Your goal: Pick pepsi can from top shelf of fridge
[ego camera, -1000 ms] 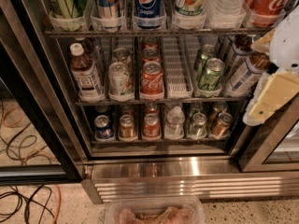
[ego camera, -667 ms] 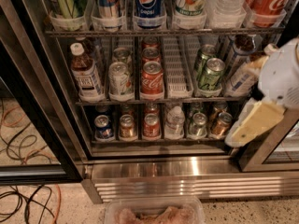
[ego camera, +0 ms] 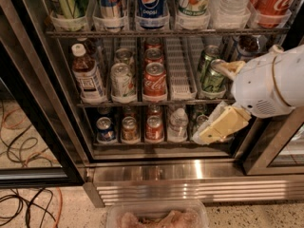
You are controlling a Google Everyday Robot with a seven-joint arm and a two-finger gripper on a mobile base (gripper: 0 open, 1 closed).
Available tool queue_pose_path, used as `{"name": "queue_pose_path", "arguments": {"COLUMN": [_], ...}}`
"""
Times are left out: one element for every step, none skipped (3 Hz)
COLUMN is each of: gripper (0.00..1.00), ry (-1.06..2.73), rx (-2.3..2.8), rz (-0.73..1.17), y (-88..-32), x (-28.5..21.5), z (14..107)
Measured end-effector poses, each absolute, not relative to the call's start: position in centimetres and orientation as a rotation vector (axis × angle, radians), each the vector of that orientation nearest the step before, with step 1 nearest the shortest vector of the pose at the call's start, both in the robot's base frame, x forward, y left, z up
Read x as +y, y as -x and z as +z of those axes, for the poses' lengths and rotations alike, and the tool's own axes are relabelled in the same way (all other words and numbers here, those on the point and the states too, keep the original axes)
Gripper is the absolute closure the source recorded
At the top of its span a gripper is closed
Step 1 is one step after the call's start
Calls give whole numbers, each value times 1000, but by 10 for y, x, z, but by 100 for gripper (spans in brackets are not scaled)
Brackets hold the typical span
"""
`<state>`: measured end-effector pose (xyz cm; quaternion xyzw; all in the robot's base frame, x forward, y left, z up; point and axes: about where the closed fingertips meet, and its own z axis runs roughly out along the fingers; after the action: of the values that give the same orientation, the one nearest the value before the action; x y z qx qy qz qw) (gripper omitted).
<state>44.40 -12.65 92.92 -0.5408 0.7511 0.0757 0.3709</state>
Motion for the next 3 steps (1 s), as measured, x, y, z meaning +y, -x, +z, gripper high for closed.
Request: {"name": "queue_pose_path", "arguments": {"gripper": [0, 0, 0], "ry": [1379, 1213, 947], "rx": [1917, 1958, 2058], "rz": [215, 294, 493], "y": [-440, -416, -397], "x": [-122, -88, -22], "z": [927, 924, 888]}}
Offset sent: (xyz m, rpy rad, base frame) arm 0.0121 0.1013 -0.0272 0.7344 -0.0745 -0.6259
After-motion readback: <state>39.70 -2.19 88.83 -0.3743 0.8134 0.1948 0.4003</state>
